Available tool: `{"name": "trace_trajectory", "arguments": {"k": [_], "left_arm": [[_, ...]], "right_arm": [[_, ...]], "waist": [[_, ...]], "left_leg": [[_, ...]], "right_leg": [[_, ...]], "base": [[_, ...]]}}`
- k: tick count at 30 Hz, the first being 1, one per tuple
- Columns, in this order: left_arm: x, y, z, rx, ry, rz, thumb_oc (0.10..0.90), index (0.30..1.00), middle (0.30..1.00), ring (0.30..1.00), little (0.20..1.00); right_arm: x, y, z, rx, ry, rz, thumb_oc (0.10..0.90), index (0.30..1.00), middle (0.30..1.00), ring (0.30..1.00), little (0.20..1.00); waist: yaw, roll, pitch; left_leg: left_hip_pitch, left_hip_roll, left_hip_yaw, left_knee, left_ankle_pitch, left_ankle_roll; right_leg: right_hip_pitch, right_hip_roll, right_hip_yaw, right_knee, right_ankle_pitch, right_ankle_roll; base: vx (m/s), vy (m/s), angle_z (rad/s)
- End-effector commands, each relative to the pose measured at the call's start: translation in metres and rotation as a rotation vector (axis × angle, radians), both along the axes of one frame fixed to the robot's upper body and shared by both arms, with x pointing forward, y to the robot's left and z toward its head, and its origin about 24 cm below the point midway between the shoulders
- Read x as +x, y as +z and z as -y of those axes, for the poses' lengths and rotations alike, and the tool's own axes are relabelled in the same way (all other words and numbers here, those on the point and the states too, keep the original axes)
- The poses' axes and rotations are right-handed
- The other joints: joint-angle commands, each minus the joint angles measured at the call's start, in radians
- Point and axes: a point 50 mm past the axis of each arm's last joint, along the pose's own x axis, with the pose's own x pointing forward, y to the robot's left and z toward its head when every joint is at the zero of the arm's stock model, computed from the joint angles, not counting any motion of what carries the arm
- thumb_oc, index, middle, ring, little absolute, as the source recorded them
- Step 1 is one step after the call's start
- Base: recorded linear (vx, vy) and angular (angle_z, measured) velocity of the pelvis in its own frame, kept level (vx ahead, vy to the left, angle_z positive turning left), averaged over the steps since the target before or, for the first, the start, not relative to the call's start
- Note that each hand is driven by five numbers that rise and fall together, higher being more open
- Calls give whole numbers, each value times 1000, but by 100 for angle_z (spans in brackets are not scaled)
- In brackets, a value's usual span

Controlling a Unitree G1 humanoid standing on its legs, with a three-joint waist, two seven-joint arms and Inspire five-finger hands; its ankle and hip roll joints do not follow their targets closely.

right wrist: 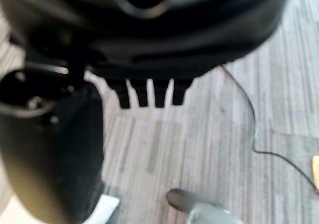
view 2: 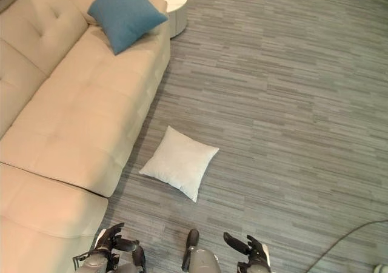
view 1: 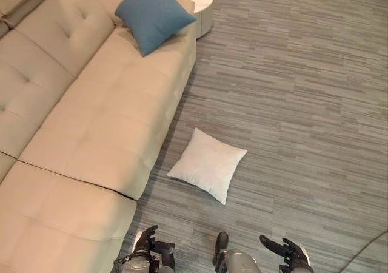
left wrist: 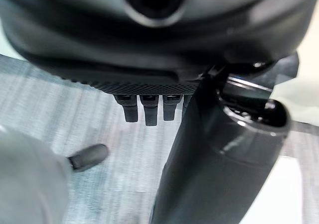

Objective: Pick up all the scattered cushions and arrange them neatly on the sofa.

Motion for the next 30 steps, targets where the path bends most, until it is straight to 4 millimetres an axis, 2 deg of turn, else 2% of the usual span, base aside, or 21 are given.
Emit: {"name": "trace_trajectory", "arguments": {"k": [1,2,3,7,8,9,10,11,12,13,16,17,19,21,22,23,24,26,29,30], "left_arm": [[11,8,-7,26,-27,77,800,900,900,900,900],[12,8,-4,17,-25,74,800,900,900,900,900],[12,8,-5,18,-21,73,800,900,900,900,900],[13,9,-4,18,-11,78,800,900,900,900,900],[12,8,-3,20,-13,75,800,900,900,900,900],[12,8,-2,19,-18,72,800,900,900,900,900],[12,8,-2,19,-18,72,800,900,900,900,900],[12,8,-2,26,-24,69,800,900,900,900,900],[12,8,-2,26,-24,69,800,900,900,900,900],[12,8,-2,24,-24,73,800,900,900,900,900],[10,7,-2,21,-12,70,800,900,900,900,900],[6,6,-5,12,13,60,800,900,900,900,900],[3,4,-6,12,17,49,800,900,900,900,900],[2,4,-8,13,24,47,800,900,900,900,900],[4,6,-10,14,24,60,800,900,900,900,900],[4,6,-11,14,24,60,800,900,900,900,900],[7,8,-11,13,14,70,800,900,900,900,900],[7,8,-12,14,10,70,800,900,900,900,900],[12,11,-16,19,8,87,800,900,900,900,900],[15,14,-19,28,10,102,800,900,900,900,900]], "right_arm": [[3,5,7,-32,-10,51,800,900,900,900,900],[7,8,10,-43,-6,65,800,900,900,900,900],[7,9,11,-45,-8,65,800,900,900,900,900],[7,10,13,-55,7,64,800,900,900,900,900],[7,10,13,-59,14,64,800,900,900,900,900],[7,11,14,-67,24,58,800,900,900,900,900],[7,11,14,-67,24,58,800,900,900,900,900],[5,10,15,-76,28,48,800,900,900,900,900],[5,10,15,-76,28,48,800,900,900,900,900],[4,10,16,-82,27,43,800,900,900,900,900],[2,9,16,-88,34,32,800,900,900,900,900],[1,8,15,-83,43,22,800,900,900,900,900],[0,7,13,-77,47,16,800,900,900,900,900],[-2,6,11,-75,61,5,800,900,900,900,900],[-1,5,8,-68,81,1,800,900,900,900,900],[0,5,8,-68,81,1,800,900,900,900,900],[4,5,5,-58,92,8,800,900,900,900,900],[6,6,4,-56,95,12,800,900,900,900,900],[16,8,1,-44,109,38,800,900,900,900,900],[26,12,-1,-42,126,68,800,900,900,900,900]], "waist": [[7,-19,-4],[17,-24,17],[20,-27,19],[39,-36,27],[46,-40,30],[55,-38,30],[55,-38,31],[69,-29,30],[69,-29,31],[83,-26,30],[97,-28,27],[106,-26,15],[110,-30,12],[119,-41,4],[127,-51,-1],[128,-52,-1],[134,-60,-7],[138,-64,-10],[136,-60,-2],[125,-47,18]], "left_leg": [[-15,-75,6,270,-162,-2],[-87,-58,-1,409,-116,-17],[-109,-45,1,436,-112,-17],[-185,-39,-6,425,-133,2],[-201,-41,-9,380,-139,8],[-204,-42,-13,267,-124,8],[-202,-43,-12,265,-123,8],[-225,-33,-33,129,-38,-8],[-223,-33,-32,126,-37,-8],[-242,-38,-64,25,11,-22],[-270,-52,-100,-18,27,-26],[-267,-52,-120,-34,37,-23],[-256,-50,-118,-19,45,-22],[-258,-58,-115,16,36,-11],[-251,-68,-105,33,13,4],[-251,-68,-104,33,12,4],[-243,-84,-99,45,-17,24],[-235,-96,-94,53,-36,39],[-192,-121,-93,40,-67,80],[-176,-124,-95,30,-74,102]], "right_leg": [[12,-18,19,-75,22,41],[33,-12,24,-76,1,17],[37,-9,28,-75,-11,9],[64,3,52,-81,-38,4],[75,8,61,-88,-45,8],[96,19,70,-100,-57,17],[98,19,70,-100,-57,17],[129,41,79,-113,-71,22],[130,40,80,-113,-71,22],[162,57,94,-124,-87,28],[185,69,117,-129,-101,30],[207,82,148,-127,-117,31],[218,78,152,-126,-121,34],[230,62,162,-115,-124,39],[230,40,164,-91,-129,51],[230,39,165,-90,-130,52],[218,20,171,-52,-125,66],[207,6,173,-17,-118,80],[112,-26,190,166,-44,113],[40,-32,199,290,20,129]], "base": [[150,-276,30],[108,-149,6],[161,-175,-14],[144,-52,-40],[321,-33,-42],[258,-17,-32],[357,16,-30],[193,18,-23],[408,38,-34],[214,21,-29],[352,80,-33],[198,64,-41],[282,91,-69],[374,162,-66],[298,151,-43],[355,199,-34],[156,94,-12],[196,129,0],[181,182,-12],[130,193,-10]]}}
